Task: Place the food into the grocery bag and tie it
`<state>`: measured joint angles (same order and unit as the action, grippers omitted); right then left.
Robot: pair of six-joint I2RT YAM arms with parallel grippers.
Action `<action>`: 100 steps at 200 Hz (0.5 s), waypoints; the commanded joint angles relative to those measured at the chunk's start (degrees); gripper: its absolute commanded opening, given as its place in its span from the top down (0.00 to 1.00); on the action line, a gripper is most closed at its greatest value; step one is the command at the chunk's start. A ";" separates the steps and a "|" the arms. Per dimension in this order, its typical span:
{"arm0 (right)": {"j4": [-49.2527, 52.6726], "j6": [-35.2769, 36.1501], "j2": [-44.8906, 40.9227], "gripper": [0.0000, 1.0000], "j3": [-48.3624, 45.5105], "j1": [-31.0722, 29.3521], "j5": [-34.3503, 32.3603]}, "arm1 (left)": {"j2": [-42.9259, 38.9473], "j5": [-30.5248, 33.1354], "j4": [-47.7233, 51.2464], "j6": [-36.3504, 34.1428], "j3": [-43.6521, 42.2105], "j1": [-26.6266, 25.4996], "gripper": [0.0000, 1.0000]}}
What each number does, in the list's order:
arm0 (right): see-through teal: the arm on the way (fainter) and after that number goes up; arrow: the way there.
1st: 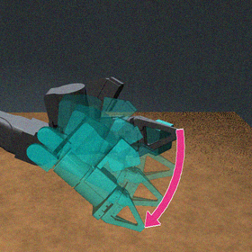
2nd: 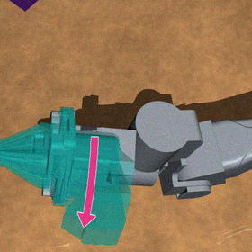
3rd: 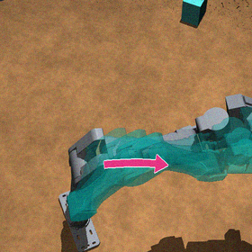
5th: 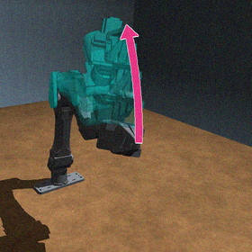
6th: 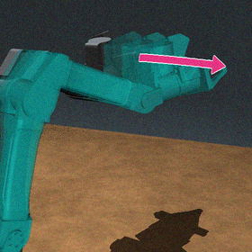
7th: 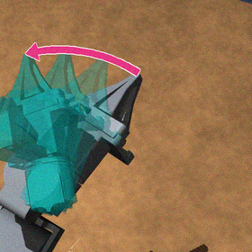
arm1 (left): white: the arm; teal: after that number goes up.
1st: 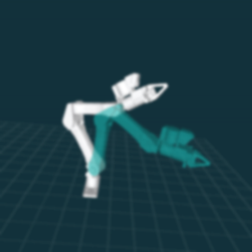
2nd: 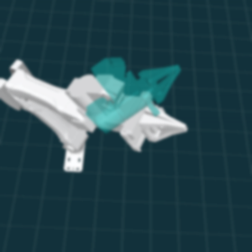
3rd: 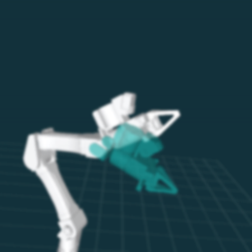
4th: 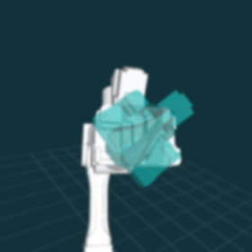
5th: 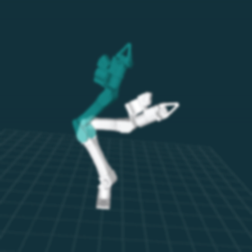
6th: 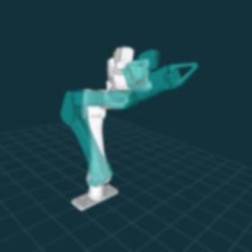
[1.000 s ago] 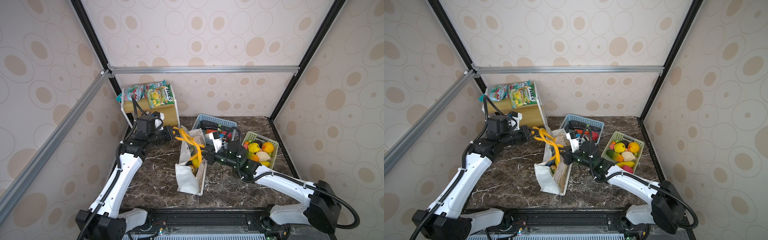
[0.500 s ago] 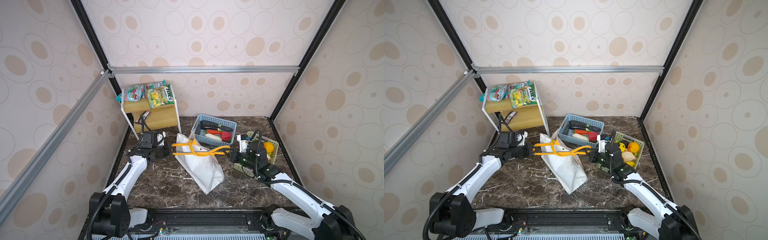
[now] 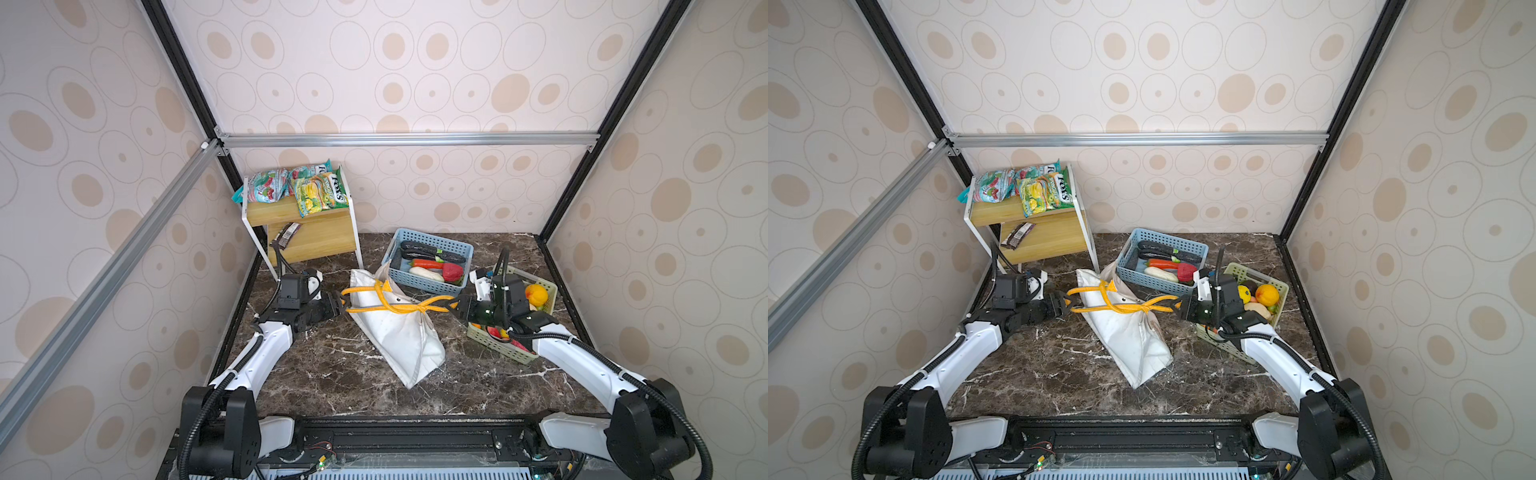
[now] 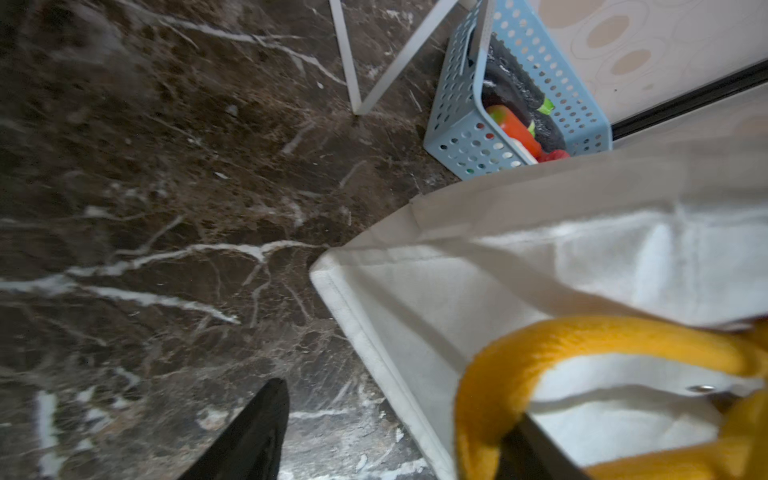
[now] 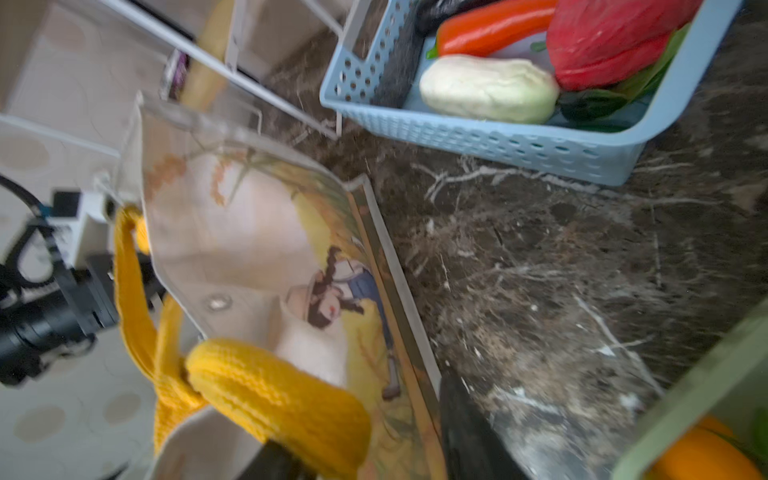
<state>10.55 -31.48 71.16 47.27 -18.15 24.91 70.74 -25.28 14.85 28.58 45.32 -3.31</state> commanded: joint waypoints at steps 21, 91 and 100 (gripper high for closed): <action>19.49 8.50 -0.20 0.32 5.21 5.43 11.26 | -3.97 5.11 7.50 -6.10 4.92 1.18 0.01; 29.12 14.20 -2.86 0.03 11.65 10.68 31.30 | -8.22 -15.19 10.17 -11.25 11.07 1.89 0.01; 29.18 14.01 -2.99 0.03 12.85 10.81 28.91 | -8.79 -13.98 9.32 -10.39 11.04 1.86 0.01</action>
<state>36.23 -19.81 69.71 56.47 -7.66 49.93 63.35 -32.34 23.81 20.45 54.02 -1.74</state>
